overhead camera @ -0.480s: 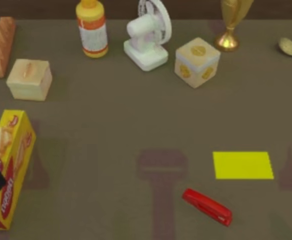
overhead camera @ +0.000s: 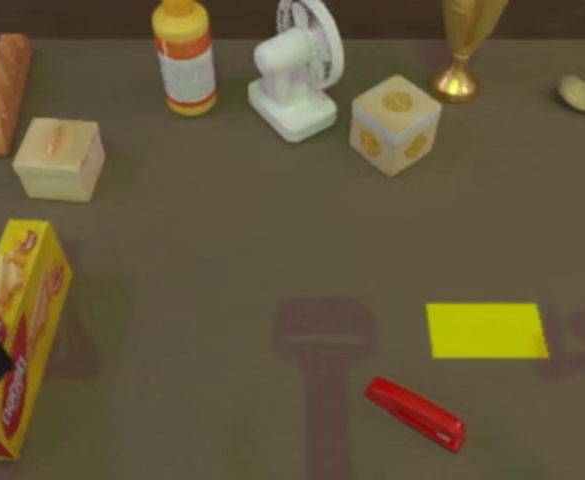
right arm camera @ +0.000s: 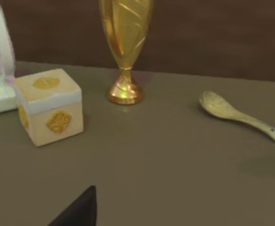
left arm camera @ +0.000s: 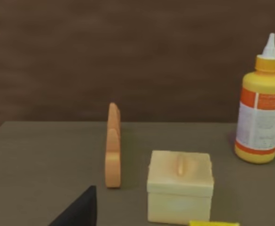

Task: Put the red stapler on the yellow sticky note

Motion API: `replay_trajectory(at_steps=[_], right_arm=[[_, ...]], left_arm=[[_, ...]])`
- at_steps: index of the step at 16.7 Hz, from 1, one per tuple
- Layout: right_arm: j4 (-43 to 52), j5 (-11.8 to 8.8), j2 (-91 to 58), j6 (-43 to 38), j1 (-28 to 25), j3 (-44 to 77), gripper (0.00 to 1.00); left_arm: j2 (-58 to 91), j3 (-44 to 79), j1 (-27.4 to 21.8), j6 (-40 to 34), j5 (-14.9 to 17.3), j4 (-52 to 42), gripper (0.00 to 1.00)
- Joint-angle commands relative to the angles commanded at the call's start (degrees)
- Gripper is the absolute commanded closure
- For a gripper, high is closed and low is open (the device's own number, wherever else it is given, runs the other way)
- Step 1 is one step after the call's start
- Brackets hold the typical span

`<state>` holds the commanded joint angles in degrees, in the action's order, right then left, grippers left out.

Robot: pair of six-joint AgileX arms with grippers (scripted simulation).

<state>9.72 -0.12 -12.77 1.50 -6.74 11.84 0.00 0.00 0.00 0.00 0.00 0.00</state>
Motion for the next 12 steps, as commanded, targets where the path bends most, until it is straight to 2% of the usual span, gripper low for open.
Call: replay_trajectory(at_steps=[12], right_arm=[[41.26,-0.05,-65.31,6.83,-26.9,45.71,0.0]], left_arm=[[0.0,0.0,0.0,0.0,0.0,0.0,0.0]])
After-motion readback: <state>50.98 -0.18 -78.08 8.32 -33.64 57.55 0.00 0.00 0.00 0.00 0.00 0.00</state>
